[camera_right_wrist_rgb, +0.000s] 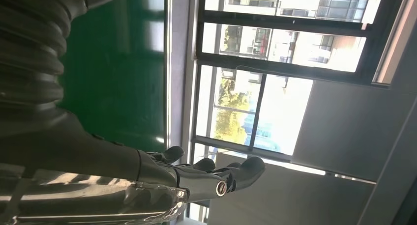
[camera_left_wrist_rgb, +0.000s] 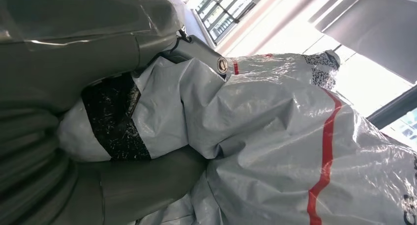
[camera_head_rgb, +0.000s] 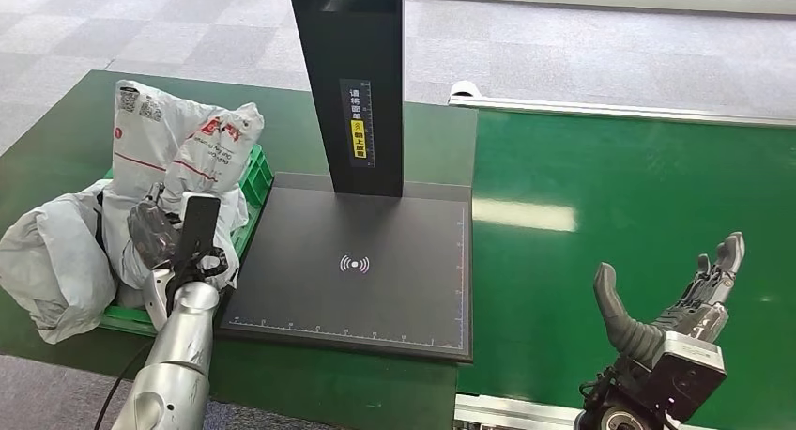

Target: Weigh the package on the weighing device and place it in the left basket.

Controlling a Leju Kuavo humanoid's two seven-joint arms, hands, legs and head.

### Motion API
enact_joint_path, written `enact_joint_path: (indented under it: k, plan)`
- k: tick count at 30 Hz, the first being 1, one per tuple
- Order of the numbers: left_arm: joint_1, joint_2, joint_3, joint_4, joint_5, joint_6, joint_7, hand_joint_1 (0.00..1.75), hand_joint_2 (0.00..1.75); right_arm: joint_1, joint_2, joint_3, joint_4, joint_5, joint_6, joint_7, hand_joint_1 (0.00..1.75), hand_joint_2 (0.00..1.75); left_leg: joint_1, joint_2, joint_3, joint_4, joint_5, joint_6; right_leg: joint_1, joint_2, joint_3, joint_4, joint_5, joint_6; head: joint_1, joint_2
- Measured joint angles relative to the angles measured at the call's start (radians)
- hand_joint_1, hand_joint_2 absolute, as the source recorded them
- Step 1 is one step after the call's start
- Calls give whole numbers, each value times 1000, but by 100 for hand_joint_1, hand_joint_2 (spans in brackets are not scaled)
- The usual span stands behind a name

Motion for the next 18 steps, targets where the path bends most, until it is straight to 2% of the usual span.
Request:
enact_joint_path:
  k: [7,11,14,16,18]
  plan:
    - [-4,-8,30,-4,1,1,-3,175,175,0,0,0,3,0,0,0,0,175,0,0,0,0,0,0,0,0,0,0,0,0,0,0]
    - [-5,-12,62,-8,32,1,-47,172,175,1,0,0,4,0,-10,0,0,175,0,0,0,0,0,0,0,0,0,0,0,0,0,0]
    - [-6,-12,99,-15,63,1,-81,153,175,5,0,-1,4,-3,-17,-1,0,175,0,1,0,0,0,0,0,0,0,0,0,0,0,0]
    - [-8,-12,122,-21,65,1,-86,128,175,9,0,-1,4,-5,-21,-1,0,175,0,0,0,0,0,0,0,1,-1,0,0,0,0,0]
    - [-9,-12,139,-28,50,1,-78,125,175,13,0,-1,4,-6,-25,-2,0,175,0,1,0,0,0,0,0,0,-1,0,0,0,0,0]
